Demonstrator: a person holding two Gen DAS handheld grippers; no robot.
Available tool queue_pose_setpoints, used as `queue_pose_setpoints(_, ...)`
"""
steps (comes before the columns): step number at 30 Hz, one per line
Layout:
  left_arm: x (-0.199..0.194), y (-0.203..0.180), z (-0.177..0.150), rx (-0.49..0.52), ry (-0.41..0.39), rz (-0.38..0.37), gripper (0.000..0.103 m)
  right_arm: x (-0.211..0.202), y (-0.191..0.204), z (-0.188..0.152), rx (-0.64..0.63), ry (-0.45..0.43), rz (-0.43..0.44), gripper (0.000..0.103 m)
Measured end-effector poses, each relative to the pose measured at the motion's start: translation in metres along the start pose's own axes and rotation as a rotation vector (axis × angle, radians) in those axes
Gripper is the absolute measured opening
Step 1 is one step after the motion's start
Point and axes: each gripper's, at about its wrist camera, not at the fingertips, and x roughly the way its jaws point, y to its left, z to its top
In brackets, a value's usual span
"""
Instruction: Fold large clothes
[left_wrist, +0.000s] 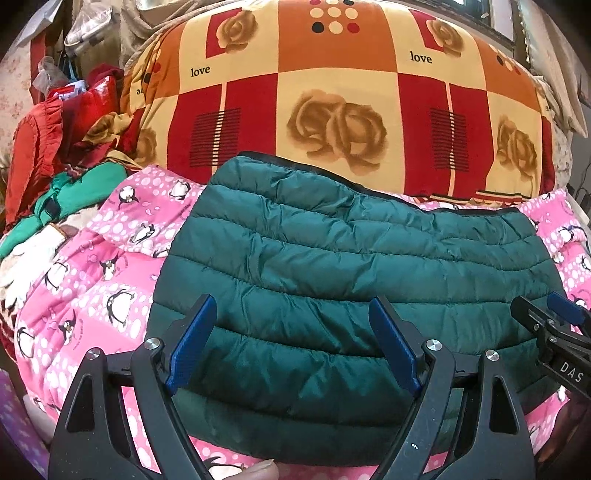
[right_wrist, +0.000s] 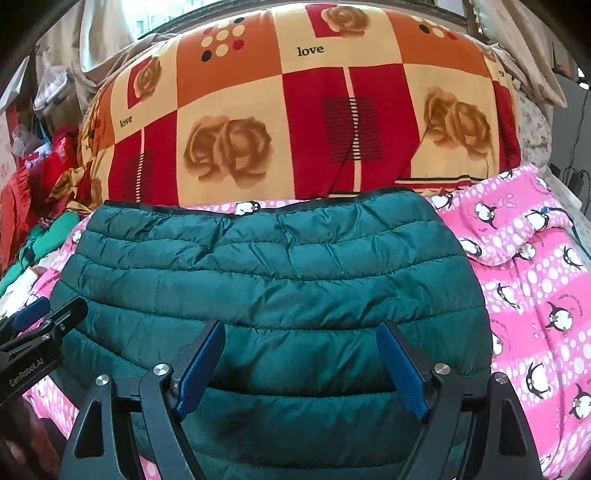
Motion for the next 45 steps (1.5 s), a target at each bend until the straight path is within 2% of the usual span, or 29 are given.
queue_pose_setpoints(45,0.018,0.000,-0.005,-0.025,0.045,-0.035,0.085,0.013,0.007,-0.002,-0.023,0.013,-0.022,0.083)
